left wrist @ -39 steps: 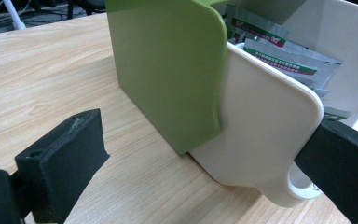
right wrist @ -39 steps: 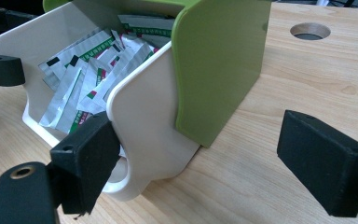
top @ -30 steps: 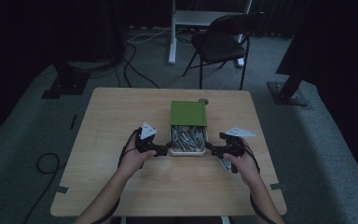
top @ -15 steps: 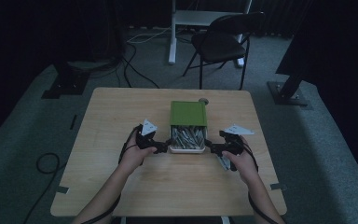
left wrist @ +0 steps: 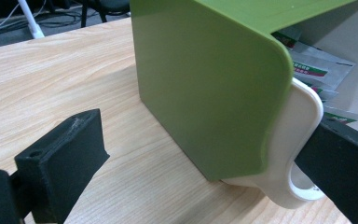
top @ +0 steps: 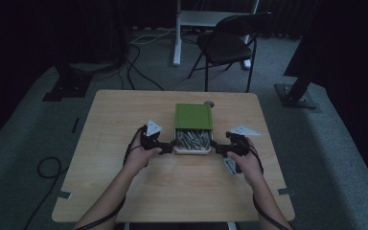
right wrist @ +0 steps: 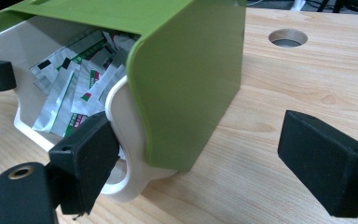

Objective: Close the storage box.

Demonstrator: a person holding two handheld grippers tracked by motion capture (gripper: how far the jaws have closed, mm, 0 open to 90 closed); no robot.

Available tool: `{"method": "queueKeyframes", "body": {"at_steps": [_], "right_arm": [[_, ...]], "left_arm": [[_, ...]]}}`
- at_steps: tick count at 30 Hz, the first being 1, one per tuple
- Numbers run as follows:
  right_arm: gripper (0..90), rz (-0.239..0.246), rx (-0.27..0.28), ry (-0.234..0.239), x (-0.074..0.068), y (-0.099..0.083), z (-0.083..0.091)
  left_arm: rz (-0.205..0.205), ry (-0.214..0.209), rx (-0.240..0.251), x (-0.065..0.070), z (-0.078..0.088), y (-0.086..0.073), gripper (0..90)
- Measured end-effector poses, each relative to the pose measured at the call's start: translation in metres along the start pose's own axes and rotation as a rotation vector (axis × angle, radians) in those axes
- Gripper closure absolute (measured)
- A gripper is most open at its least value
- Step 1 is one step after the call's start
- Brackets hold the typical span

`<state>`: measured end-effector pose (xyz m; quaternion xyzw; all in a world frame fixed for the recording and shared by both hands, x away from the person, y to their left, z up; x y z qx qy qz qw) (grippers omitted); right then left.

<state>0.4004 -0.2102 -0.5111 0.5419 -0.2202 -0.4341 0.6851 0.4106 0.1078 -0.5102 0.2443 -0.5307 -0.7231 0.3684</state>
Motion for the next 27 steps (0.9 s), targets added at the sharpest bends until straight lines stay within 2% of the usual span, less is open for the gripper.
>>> {"method": "queueKeyframes", "body": {"at_steps": [7, 12, 27], "right_arm": [[12.6, -0.003, 0.000, -0.020, 0.0003, 0.0017, -0.0031], [12.6, -0.005, 0.002, -0.029, 0.0009, 0.0025, -0.0048], [12.6, -0.014, -0.001, -0.065, 0.0014, 0.0053, -0.0100]], "left_arm": [[-0.008, 0.010, -0.003, -0.0017, -0.0030, 0.0020, 3.4], [0.012, 0.012, 0.004, -0.0032, -0.0047, 0.0007, 3.5], [-0.001, 0.039, -0.003, -0.0046, -0.0095, 0.0044, 3.5]]}}
Point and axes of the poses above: each handheld gripper's, and its own axes: z roughly backward along the jaws, y roughly out of its top, x roughly to its right, the point moved 1 cm from there along -z, roughly forward along the jaws, and after that the axes turned 11 degrees about x, right-handed, at the moved point
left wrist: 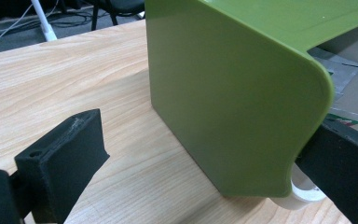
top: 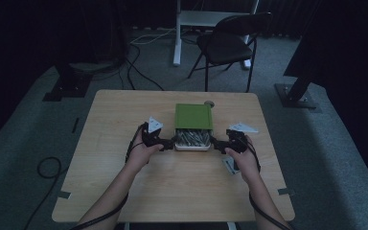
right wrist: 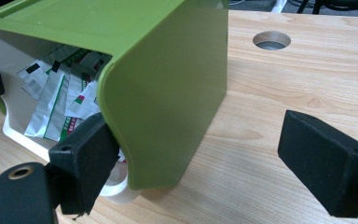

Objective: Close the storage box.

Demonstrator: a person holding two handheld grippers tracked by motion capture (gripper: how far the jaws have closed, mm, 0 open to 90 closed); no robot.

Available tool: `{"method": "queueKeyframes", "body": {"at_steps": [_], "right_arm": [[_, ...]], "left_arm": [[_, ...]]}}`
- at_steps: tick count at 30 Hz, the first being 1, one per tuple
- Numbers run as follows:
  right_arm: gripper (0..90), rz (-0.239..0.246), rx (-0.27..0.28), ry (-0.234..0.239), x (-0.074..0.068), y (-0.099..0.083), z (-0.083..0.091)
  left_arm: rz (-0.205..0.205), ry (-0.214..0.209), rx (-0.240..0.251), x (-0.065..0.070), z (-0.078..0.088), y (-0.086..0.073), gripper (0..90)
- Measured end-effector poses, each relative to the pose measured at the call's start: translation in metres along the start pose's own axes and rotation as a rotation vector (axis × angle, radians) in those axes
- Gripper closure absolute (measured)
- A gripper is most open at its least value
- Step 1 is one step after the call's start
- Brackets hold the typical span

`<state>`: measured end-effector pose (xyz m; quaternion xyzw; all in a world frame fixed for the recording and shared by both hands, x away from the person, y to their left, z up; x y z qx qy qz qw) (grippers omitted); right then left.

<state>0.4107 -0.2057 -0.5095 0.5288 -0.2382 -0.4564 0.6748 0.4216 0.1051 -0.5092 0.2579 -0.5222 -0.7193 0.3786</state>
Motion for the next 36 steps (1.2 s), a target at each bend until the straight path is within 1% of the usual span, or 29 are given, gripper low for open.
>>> {"method": "queueKeyframes", "body": {"at_steps": [3, 6, 7, 12, 13, 14, 15, 18, 20, 21, 22, 23, 25, 26, 28, 31, 33, 35, 36], "right_arm": [[12.5, 0.007, -0.005, -0.009, -0.001, 0.001, -0.001], [12.5, 0.004, -0.010, -0.010, -0.001, 0.002, -0.001], [12.6, 0.004, -0.011, -0.011, -0.001, 0.002, -0.001], [13.4, 0.006, -0.010, -0.007, -0.002, 0.002, -0.001], [13.3, 0.001, -0.002, 0.004, -0.004, 0.003, 0.000], [13.3, 0.001, -0.002, 0.004, -0.004, 0.003, 0.000], [13.3, 0.001, -0.001, 0.008, -0.005, 0.003, 0.001], [13.3, 0.002, 0.003, 0.005, -0.005, 0.002, 0.001], [13.4, -0.005, 0.009, 0.001, -0.005, 0.002, 0.002], [13.3, -0.006, 0.011, 0.002, -0.004, 0.002, 0.003], [13.3, -0.006, 0.011, 0.002, -0.004, 0.002, 0.003], [13.3, 0.010, 0.015, 0.015, -0.005, 0.001, 0.004], [13.3, 0.017, 0.016, 0.026, -0.006, 0.000, 0.005], [13.3, 0.013, 0.013, 0.034, -0.006, 0.000, 0.006], [13.3, 0.022, 0.010, 0.047, -0.007, 0.000, 0.006], [13.3, 0.020, 0.014, 0.046, -0.007, 0.000, 0.007], [13.3, 0.024, 0.019, 0.039, -0.007, 0.001, 0.008], [13.3, 0.024, 0.019, 0.033, -0.007, 0.002, 0.010], [13.3, 0.026, 0.018, 0.032, -0.007, 0.002, 0.010]], "left_arm": [[-0.008, 0.006, 0.000, 0.000, -0.001, 0.001, 3.4], [-0.012, 0.008, -0.001, 0.000, -0.001, 0.001, 3.5], [-0.020, 0.008, 0.000, 0.001, -0.001, 0.001, 3.5], [-0.012, 0.002, -0.002, 0.001, 0.000, 0.001, 3.5], [-0.009, -0.008, 0.002, 0.003, 0.001, 0.000, 3.5], [-0.009, -0.008, 0.002, 0.003, 0.001, 0.000, 3.5], [0.004, -0.018, 0.010, 0.004, 0.003, 0.001, 3.5], [0.008, -0.017, 0.019, 0.006, 0.006, 0.002, 3.5], [0.010, -0.018, 0.023, 0.006, 0.007, 0.002, 3.5], [0.018, -0.012, 0.027, 0.006, 0.010, 0.002, 3.5], [0.018, -0.012, 0.027, 0.006, 0.010, 0.002, 3.5], [0.025, -0.006, 0.026, 0.005, 0.012, 0.002, 3.5], [0.039, 0.002, 0.034, 0.006, 0.014, 0.002, 3.5], [0.039, 0.002, 0.034, 0.006, 0.014, 0.002, 3.5], [0.036, 0.004, 0.041, 0.007, 0.016, 0.003, 3.5], [0.049, 0.001, 0.049, 0.008, 0.019, 0.003, 3.5], [0.048, 0.022, 0.050, 0.006, 0.023, 0.003, 3.5], [0.046, 0.025, 0.049, 0.006, 0.025, 0.003, 3.5], [0.038, 0.032, 0.050, 0.005, 0.027, 0.003, 3.5]]}}
Point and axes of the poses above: each handheld gripper's, and its own axes: z roughly backward along the jaws, y roughly out of its top, x roughly to its right, the point moved 1 cm from there along -z, roughly forward along the jaws, and after that the axes turned 11 degrees about x, right-handed, at the moved point
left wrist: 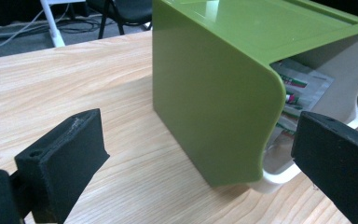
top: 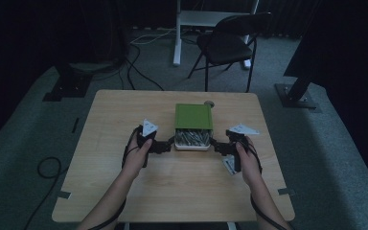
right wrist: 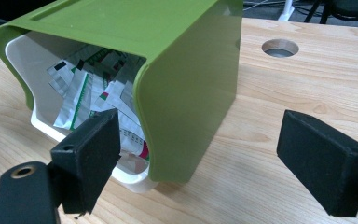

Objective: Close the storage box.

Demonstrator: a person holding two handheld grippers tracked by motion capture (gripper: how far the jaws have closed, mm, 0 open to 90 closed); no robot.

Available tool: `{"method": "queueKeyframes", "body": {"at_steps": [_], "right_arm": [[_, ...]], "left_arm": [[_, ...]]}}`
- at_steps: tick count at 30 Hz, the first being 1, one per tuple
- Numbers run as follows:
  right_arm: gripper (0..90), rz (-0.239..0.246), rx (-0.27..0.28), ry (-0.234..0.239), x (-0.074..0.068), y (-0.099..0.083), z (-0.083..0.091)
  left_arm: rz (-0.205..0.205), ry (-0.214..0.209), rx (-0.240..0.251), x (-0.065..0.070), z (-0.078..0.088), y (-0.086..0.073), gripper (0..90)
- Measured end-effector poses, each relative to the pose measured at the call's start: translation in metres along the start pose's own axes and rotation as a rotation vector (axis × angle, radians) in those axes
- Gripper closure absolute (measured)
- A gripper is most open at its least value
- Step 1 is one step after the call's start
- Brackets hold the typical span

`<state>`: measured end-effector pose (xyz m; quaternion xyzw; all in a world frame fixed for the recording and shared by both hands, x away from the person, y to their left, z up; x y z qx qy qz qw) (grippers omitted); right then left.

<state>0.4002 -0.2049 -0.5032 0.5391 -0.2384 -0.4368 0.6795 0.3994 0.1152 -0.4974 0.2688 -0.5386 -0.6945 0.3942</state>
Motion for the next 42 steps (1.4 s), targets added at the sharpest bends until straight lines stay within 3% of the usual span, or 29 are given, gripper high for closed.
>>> {"method": "queueKeyframes", "body": {"at_steps": [15, 23, 42], "right_arm": [[13.3, 0.012, -0.002, -0.019, 0.004, -0.001, 0.010], [13.4, 0.012, -0.007, -0.031, 0.008, -0.006, 0.018], [13.4, -0.006, -0.013, -0.129, 0.037, -0.029, 0.052]], "left_arm": [[0.002, 0.015, -0.009, -0.007, 0.018, -0.008, 3.5], [0.016, 0.049, -0.007, -0.016, 0.029, -0.014, 3.5], [0.030, 0.122, -0.022, -0.039, 0.057, -0.031, 3.5]]}}
Point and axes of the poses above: each handheld gripper's, and its own axes: z roughly backward along the jaws, y roughly out of its top, x roughly to its right, the point moved 1 cm from there along -z, roughly forward along the jaws, and after that the axes turned 11 degrees about x, right-handed, at the moved point
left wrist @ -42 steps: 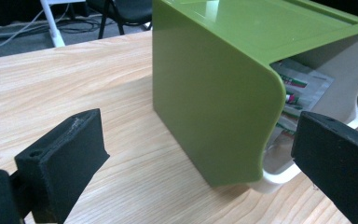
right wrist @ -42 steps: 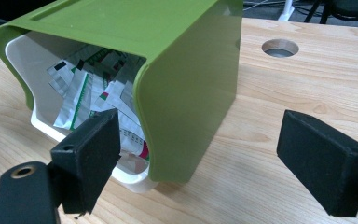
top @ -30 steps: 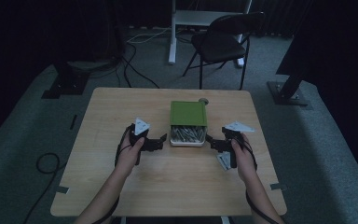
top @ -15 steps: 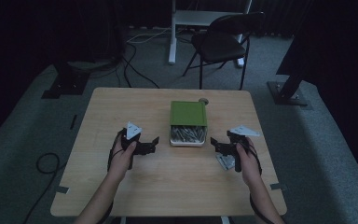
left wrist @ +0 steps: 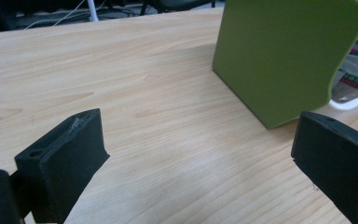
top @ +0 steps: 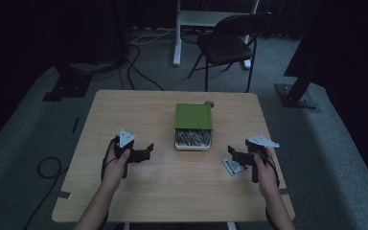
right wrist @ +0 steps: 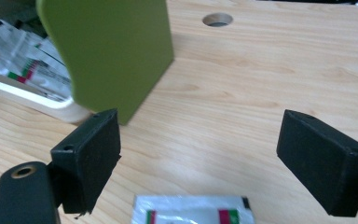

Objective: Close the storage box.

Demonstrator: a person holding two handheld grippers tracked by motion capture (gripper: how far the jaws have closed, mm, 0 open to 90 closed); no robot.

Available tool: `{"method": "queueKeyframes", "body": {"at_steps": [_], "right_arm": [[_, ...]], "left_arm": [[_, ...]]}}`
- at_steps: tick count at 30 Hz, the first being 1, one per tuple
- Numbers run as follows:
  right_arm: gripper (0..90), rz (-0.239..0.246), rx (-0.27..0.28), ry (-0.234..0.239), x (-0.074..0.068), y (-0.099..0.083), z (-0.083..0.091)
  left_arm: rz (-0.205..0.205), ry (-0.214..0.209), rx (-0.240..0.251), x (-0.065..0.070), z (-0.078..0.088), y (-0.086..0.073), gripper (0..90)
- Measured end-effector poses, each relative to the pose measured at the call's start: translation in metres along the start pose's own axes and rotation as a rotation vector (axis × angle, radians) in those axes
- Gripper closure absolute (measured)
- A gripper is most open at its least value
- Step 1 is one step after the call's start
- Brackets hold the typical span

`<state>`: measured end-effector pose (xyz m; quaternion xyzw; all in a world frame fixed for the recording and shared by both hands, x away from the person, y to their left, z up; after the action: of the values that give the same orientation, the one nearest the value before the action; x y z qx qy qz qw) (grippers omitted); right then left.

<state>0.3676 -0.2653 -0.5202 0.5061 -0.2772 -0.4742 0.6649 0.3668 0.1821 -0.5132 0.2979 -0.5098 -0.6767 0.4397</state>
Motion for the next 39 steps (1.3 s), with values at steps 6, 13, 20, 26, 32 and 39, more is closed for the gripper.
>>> {"method": "queueKeyframes", "body": {"at_steps": [6, 13, 20, 26, 32, 39], "right_arm": [[13.4, -0.019, -0.001, -0.035, 0.011, -0.009, 0.010], [13.4, -0.033, -0.009, -0.067, 0.022, -0.018, 0.018], [13.4, -0.034, -0.023, -0.102, 0.033, -0.028, 0.030], [13.4, -0.046, -0.028, -0.121, 0.039, -0.035, 0.036], [13.4, -0.047, -0.033, -0.144, 0.044, -0.041, 0.046], [13.4, -0.050, -0.034, -0.161, 0.046, -0.045, 0.056]], "left_arm": [[0.010, 0.015, -0.009, -0.007, 0.008, -0.009, 3.5], [0.035, 0.039, -0.015, -0.018, 0.016, -0.017, 3.5], [0.051, 0.094, -0.014, -0.035, 0.029, -0.024, 3.5], [0.084, 0.115, -0.001, -0.046, 0.039, -0.027, 3.5], [0.079, 0.170, -0.016, -0.060, 0.055, -0.033, 3.5], [0.103, 0.188, -0.027, -0.068, 0.067, -0.043, 3.5]]}}
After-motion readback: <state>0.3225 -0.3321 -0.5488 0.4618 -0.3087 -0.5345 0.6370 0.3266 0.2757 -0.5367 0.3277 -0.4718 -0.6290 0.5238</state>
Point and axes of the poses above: each handheld gripper's, and its own axes: z roughly backward along the jaws, y roughly out of its top, x roughly to its right, the point moved 1 cm from there along -z, roughly forward along the jaws, and after that the axes turned 11 degrees about x, right-handed, at the moved point
